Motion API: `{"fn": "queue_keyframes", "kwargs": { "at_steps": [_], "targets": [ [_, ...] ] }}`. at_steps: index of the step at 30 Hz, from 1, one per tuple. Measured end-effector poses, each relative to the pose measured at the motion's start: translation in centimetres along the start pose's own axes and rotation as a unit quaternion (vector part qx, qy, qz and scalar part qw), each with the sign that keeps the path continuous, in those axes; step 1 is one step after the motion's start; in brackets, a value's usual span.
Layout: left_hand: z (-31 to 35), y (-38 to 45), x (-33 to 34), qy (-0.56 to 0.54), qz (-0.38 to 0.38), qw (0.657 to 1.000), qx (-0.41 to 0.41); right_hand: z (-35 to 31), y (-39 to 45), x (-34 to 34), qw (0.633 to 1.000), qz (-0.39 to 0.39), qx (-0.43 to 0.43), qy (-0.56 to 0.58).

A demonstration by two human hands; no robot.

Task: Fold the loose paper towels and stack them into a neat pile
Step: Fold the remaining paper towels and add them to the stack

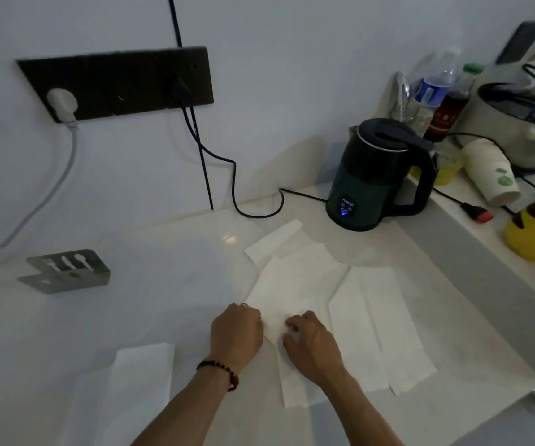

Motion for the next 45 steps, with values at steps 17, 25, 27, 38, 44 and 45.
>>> {"fn": "queue_keyframes", "kwargs": {
  "at_steps": [17, 25, 27, 38, 44, 45],
  "targets": [
    [-3.8, -3.6, -5.7, -0.836, -0.081, 0.421, -0.344, -5.8, -3.7, 1.0, 0.75, 0.001, 0.313, 0.582],
    [-8.4, -8.0, -6.6, -0.836, -0.103, 0.424, -0.332, -11.1, -7.1, 2.3, 0.675, -0.082, 0.348, 0.645],
    [-10.1, -8.9, -6.8, -0.815, -0.109, 0.465, -0.327, -11.2, -6.7, 1.4, 0.761, -0.044, 0.303, 0.573],
    [-15.9, -11.3, -9.1, -0.6, -0.041, 0.76, -0.246, -14.0, -8.2, 0.5, 0.902, -0.018, 0.113, 0.416],
    [-17.1, -12.4, -8.7, -0.475, -0.059, 0.852, -0.212, -11.9, -11.0, 2.8, 0.931, 0.001, 0.183, 0.316],
    [-17.7, -12.6, -8.5, -0.453, -0.053, 0.863, -0.22, -11.8, -11.4, 3.1, 0.927, 0.003, 0.19, 0.324]
  ]
}}
Point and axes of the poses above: each hand's wrist, its own y-axis towards the middle knuckle, its own x-axis out of the palm, z = x × y, the point moved 9 cm from there along y, towards the middle knuckle, and after that the axes turned 9 degrees about z, right-handed, at the moved point
